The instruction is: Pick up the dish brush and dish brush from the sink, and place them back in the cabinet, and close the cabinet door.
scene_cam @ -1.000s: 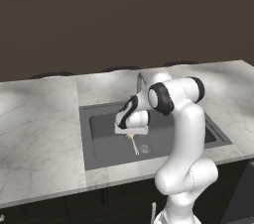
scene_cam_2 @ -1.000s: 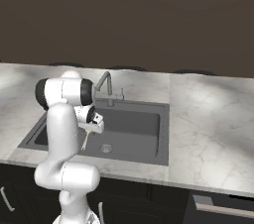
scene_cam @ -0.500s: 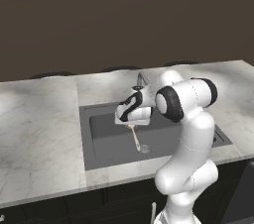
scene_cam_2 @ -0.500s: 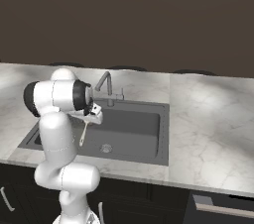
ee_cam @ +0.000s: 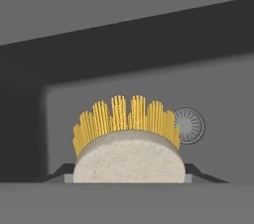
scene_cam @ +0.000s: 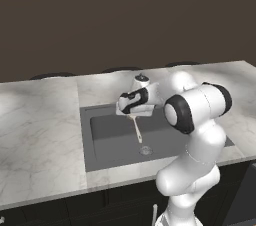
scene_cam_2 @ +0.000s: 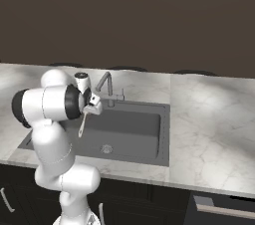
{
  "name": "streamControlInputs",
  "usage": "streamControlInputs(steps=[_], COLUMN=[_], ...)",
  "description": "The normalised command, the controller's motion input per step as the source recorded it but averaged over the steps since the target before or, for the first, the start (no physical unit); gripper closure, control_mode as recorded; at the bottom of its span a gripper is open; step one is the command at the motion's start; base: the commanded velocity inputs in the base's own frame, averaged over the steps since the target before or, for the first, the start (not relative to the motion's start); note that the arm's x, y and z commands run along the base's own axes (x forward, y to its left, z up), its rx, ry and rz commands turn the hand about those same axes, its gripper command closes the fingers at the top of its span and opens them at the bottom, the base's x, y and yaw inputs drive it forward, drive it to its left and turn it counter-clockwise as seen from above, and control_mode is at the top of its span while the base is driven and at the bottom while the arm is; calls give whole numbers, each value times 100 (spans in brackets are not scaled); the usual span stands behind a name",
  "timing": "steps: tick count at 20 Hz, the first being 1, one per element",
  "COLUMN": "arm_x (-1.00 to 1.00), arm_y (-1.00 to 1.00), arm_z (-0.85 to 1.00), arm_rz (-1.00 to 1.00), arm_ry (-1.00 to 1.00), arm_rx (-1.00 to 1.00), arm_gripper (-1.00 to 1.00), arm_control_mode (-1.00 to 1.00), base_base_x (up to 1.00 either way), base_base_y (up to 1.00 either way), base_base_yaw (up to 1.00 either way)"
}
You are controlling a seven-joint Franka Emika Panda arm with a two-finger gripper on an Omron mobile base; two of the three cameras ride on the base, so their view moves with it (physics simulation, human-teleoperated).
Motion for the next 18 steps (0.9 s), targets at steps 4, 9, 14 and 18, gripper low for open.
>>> streamControlInputs(steps=[4,9,14,18], arm_x=[-4,-19,-31,-34], arm_y=[0,0,0,0], arm_z=[59,55,51,54], arm_rz=[0,0,0,0], arm_ry=[-5,-3,-1,0], arm_rx=[0,0,0,0], arm_gripper=[100,100,100,100], arm_control_mode=[-100,-100,-100,-100], base_base_x=[0,0,0,0], base_base_y=[0,0,0,0], base_base_yaw=[0,0,0,0])
